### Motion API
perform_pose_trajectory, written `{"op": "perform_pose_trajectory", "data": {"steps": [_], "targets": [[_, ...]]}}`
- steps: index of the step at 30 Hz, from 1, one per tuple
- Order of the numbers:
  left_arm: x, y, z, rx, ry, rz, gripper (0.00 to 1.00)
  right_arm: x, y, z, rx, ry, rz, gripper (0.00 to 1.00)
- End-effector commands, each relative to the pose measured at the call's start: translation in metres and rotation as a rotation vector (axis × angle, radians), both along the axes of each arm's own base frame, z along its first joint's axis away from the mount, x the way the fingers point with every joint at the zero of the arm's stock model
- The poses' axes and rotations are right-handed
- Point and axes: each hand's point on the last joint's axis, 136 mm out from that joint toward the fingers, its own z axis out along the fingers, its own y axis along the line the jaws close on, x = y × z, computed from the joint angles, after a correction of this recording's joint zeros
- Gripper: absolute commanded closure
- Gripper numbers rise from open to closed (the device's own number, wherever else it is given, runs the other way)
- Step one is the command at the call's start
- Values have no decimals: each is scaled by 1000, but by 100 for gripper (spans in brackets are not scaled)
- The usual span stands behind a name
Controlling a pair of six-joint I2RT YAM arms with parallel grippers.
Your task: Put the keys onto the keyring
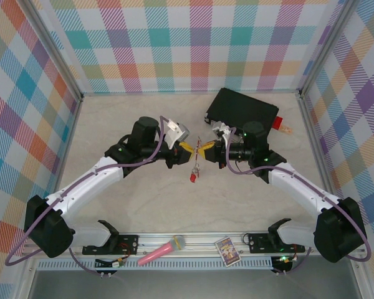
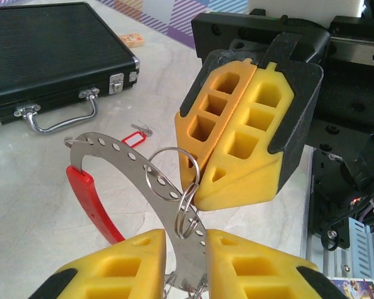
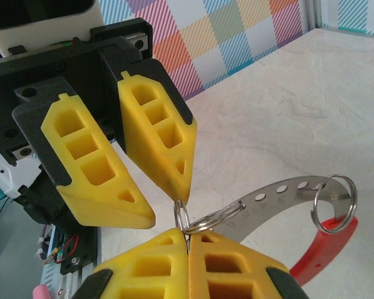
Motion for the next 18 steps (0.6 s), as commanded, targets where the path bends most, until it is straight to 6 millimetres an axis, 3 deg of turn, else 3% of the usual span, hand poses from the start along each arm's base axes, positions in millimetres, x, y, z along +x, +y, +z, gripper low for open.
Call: {"op": "perform_pose_trajectory", "data": {"steps": [1, 8, 15, 18], "targets": [[-1, -2, 14, -15, -26, -27, 77, -6, 8, 13, 24, -42, 61, 100], [0, -4, 17, -26, -35, -32, 79, -10, 12, 11, 18, -36, 86, 100], [-8, -6, 6, -1, 22, -77, 82, -12, 11, 14, 23, -44, 83, 100], [-7, -6, 4, 5, 31, -79, 89, -13, 11, 15, 29, -46, 89, 100]]}}
